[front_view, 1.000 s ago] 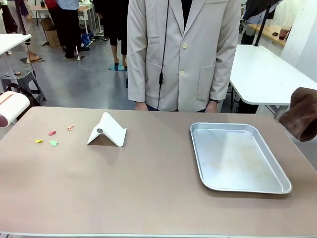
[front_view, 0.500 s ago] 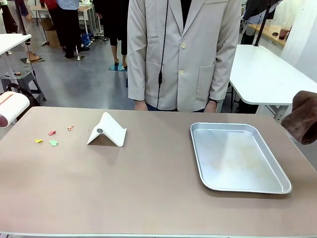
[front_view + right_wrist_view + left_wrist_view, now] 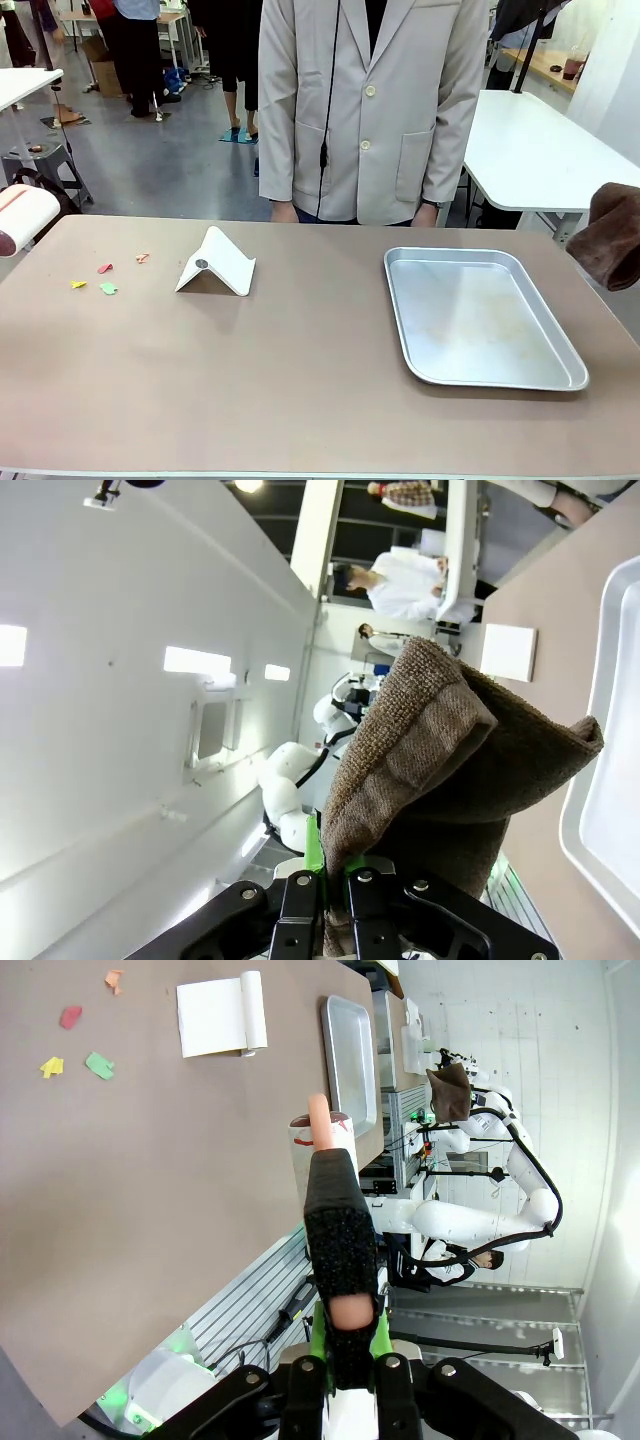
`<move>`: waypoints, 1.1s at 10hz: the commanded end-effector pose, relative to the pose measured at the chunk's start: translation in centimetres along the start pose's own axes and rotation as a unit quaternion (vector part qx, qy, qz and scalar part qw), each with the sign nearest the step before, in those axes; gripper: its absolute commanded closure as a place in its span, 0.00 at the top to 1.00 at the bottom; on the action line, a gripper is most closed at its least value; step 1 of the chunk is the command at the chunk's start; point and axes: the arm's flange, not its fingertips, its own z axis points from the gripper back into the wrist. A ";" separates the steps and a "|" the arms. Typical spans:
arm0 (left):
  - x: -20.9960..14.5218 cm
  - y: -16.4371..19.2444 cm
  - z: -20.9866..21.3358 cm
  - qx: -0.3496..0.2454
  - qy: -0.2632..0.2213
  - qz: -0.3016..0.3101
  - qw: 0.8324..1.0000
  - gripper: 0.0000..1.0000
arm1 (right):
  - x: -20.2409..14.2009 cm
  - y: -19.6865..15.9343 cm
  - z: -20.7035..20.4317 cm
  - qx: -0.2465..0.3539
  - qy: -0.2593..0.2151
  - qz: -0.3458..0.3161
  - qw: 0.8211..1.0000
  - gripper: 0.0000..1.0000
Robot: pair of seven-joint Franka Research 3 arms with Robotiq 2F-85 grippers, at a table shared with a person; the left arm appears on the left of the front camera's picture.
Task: Clean the surface of the table.
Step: Clean the area not pointed to by the person.
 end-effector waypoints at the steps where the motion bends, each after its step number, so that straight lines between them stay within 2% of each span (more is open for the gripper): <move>1: 0.1 -0.6 0.1 -0.008 -0.008 0.003 1.000 0.00 | -0.1 0.6 0.0 0.002 0.001 0.000 1.000 0.07; 11: 0.1 -0.6 0.1 -0.008 -0.008 0.003 1.000 0.00 | -0.1 0.6 0.0 0.002 0.001 0.000 1.000 0.07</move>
